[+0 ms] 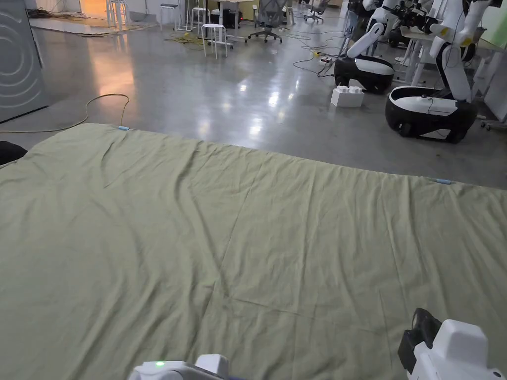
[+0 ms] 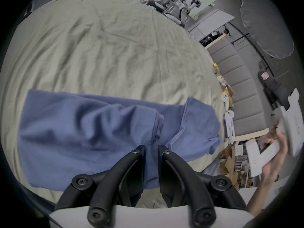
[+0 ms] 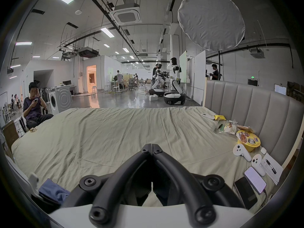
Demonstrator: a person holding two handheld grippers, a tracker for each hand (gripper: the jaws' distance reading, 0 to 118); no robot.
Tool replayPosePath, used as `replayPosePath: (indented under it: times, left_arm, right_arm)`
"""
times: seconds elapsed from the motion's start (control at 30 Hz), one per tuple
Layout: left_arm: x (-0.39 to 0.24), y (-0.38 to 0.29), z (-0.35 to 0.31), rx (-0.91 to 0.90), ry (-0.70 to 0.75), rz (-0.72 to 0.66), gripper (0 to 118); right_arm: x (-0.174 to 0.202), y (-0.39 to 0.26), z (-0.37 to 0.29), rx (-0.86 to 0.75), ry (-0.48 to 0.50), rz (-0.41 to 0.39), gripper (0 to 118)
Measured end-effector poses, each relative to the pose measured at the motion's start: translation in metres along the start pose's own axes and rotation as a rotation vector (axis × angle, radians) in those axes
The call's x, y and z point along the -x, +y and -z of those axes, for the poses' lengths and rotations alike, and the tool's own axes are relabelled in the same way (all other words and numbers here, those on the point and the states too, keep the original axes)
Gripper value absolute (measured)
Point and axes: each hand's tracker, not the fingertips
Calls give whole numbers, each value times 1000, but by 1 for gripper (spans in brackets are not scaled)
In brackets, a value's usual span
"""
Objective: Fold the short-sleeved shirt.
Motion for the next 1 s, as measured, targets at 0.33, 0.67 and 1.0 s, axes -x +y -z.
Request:
replayPosePath:
  times: [0.33,0.67,1.0]
  left_arm:
    - [119,21,-86,-192,-15,-96,68]
    - [163,-13,-67,-131,-321,-332,68]
    - [183,-18,-67,-119,-359,-340,61]
  right_arm:
    - [7,3,5,0,16,3,1]
    - [14,-1,9,26,37,15,0]
    - [9,-2,5,35,21,4,1]
